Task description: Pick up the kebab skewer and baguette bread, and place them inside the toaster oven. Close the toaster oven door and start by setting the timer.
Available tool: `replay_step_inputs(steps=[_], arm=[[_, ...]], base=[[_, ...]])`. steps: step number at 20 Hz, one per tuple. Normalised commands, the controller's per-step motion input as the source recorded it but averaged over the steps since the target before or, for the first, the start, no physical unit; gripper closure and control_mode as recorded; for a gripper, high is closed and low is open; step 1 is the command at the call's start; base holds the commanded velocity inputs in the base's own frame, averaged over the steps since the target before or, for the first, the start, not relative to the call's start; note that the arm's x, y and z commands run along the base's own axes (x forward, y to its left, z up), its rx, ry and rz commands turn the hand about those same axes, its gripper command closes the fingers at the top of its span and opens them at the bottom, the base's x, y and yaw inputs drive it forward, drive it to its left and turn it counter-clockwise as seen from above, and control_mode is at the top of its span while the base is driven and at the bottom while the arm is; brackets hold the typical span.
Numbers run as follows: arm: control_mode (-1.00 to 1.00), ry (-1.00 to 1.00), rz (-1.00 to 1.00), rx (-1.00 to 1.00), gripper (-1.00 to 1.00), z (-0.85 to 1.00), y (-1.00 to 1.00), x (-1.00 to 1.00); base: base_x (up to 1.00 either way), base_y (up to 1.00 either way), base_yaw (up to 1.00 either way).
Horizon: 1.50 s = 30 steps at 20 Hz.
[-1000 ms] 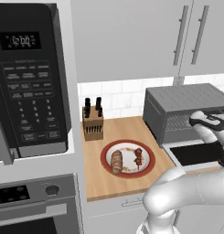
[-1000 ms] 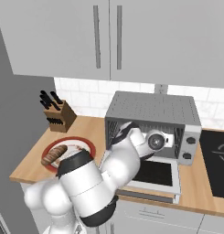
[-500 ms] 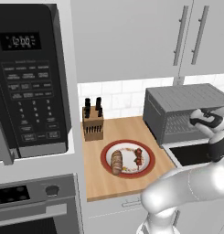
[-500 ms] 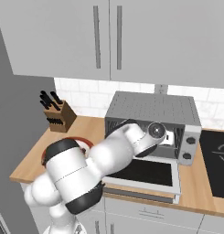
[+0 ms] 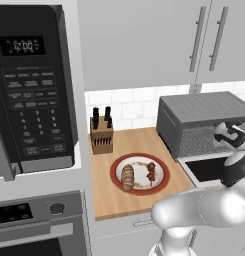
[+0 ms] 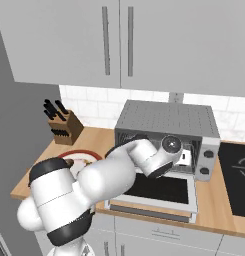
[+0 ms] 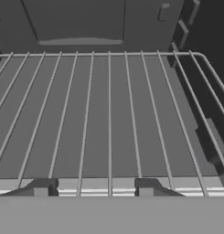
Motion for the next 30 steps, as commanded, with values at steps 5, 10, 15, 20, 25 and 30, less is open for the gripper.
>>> replay_step_inputs(steps=[5, 10, 15, 20, 25, 30], arm=[[-1.00, 0.14, 0.00, 0.00, -1.00, -1.00, 0.33, -0.82], [-1.00, 0.17, 0.00, 0.00, -1.00, -0.99, 0.21, -0.84], [-1.00, 0.19, 0.00, 0.00, -1.00, -0.95, 0.17, -0.85], [-1.00, 0.20, 0.00, 0.00, -1.00, -0.98, 0.21, -0.88], [-1.00, 0.07, 0.02, 0.12, -1.00, -0.20, 0.05, -0.91], [-1.00, 0.00, 0.04, 0.24, -1.00, 0.43, 0.06, -0.95]], base=[[0.00, 0.00, 0.00], [0.00, 0.00, 0.00], [0.00, 0.00, 0.00], [0.00, 0.00, 0.00], [0.00, 0.00, 0.00], [0.00, 0.00, 0.00]])
